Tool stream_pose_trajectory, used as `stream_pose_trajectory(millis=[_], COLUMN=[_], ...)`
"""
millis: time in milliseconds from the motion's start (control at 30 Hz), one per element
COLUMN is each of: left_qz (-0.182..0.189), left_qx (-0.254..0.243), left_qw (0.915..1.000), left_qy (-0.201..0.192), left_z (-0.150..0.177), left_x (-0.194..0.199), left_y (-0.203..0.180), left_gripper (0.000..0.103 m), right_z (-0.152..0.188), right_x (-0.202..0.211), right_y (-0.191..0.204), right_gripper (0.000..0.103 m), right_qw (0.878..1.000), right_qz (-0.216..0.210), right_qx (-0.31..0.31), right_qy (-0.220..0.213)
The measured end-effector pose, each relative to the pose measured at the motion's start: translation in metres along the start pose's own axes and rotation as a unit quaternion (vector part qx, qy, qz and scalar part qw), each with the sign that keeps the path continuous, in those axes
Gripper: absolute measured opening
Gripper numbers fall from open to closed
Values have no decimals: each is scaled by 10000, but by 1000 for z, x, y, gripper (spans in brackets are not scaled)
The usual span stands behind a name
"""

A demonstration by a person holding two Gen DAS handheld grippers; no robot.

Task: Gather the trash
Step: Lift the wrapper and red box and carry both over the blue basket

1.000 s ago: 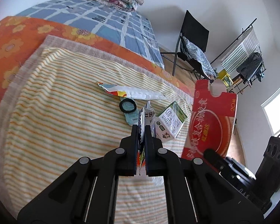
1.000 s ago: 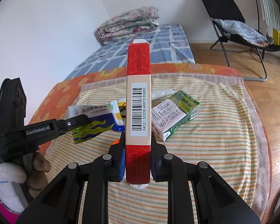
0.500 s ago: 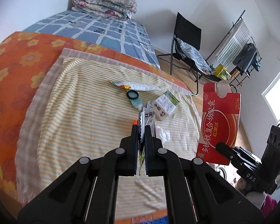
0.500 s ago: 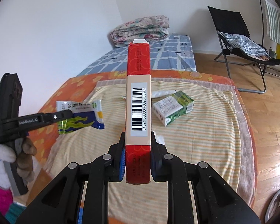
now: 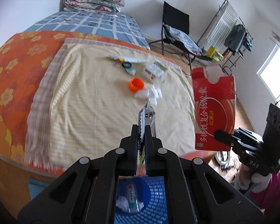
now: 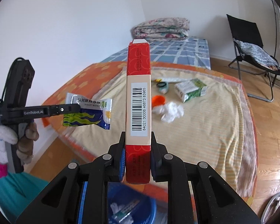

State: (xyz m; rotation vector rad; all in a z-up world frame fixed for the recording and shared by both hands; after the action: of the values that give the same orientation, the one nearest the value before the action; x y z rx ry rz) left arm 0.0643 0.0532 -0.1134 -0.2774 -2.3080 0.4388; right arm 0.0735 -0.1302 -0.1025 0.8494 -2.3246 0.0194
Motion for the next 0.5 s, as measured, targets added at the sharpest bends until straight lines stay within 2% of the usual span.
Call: stream_pose_trajectory(millis=[500], left_qz=[33], left_qx=[-400], left_qw=[9958], left_qy=[825], left_z=[114], left_x=[4], left_y=[-23], left_gripper=[3], right_z=[99], right_x=[9], right_y=[32], right_gripper=[19], right_qw=[9959], right_qz=[-269], right_qx=[500], right_qy=[706])
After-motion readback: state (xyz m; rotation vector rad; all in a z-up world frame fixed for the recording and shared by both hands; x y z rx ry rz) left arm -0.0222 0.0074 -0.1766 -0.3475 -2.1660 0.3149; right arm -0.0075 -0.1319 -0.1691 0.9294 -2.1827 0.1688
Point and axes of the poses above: each gripper's, at about its wrist camera, not at the fingertips, and x roughly against the way its jaws point, y to its left, z to its underside, the point moved 7 cm from there along -x, roughly the way its jaws point, and after that the axes turned 5 degrees about -y, right-handed, at the moved point
